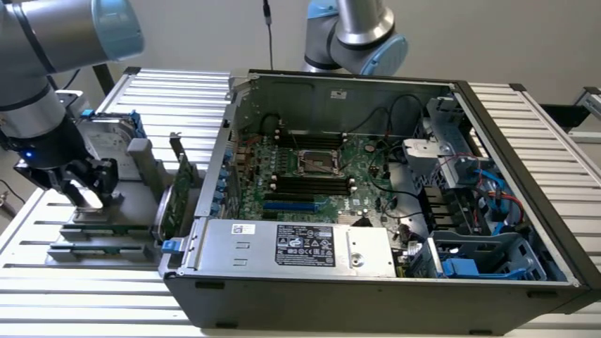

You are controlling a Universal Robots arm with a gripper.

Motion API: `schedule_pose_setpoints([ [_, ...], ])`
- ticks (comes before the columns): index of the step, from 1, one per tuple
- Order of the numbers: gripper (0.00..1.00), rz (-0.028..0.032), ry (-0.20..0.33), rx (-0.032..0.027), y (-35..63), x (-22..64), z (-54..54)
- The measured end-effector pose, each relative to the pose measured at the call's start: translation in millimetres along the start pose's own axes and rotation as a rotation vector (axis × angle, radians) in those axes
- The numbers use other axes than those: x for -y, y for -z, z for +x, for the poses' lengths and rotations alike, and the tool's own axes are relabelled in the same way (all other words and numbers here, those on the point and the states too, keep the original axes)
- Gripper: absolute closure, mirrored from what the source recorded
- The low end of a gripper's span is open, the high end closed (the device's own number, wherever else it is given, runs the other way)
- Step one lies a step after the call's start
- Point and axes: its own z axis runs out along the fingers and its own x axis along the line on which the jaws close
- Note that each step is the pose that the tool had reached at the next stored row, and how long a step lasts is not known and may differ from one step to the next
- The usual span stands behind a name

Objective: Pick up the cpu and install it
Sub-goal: 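Pick up the cpu and move it towards the insertion slot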

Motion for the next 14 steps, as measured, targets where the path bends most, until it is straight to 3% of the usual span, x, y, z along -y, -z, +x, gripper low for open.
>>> schedule_pose_setpoints([
  [14, 0.46, 0.0000, 0.001, -0.0002, 62.4, -0.9, -0.6],
])
